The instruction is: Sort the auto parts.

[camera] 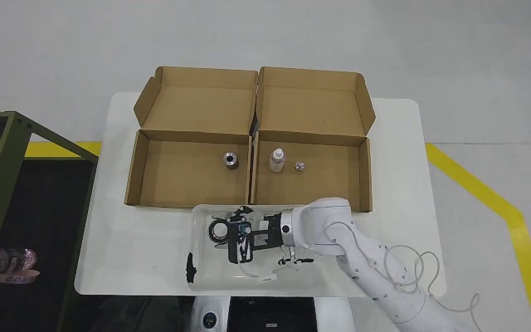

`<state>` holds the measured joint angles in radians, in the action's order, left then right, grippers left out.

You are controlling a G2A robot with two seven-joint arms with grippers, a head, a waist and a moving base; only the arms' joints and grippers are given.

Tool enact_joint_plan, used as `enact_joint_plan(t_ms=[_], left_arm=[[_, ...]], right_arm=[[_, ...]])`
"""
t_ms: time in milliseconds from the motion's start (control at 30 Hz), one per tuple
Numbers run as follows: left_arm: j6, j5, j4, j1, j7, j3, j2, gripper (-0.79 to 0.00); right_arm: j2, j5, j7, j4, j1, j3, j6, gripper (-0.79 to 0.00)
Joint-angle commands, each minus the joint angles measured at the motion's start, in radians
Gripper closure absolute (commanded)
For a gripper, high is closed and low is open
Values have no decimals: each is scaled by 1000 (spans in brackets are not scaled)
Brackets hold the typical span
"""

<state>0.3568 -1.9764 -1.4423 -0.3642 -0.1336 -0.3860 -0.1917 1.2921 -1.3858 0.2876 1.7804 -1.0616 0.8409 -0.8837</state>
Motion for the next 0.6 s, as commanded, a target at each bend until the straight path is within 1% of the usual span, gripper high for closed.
enact_joint_plan(t_ms=[0,567], left_arm=[[0,0,0,0,0,0,0,-785],[0,0,0,0,0,0,0,-785]], right_arm=[[0,7,-2,2,9,6,6,0],[13,60,-32,-72,106,6,61,0]])
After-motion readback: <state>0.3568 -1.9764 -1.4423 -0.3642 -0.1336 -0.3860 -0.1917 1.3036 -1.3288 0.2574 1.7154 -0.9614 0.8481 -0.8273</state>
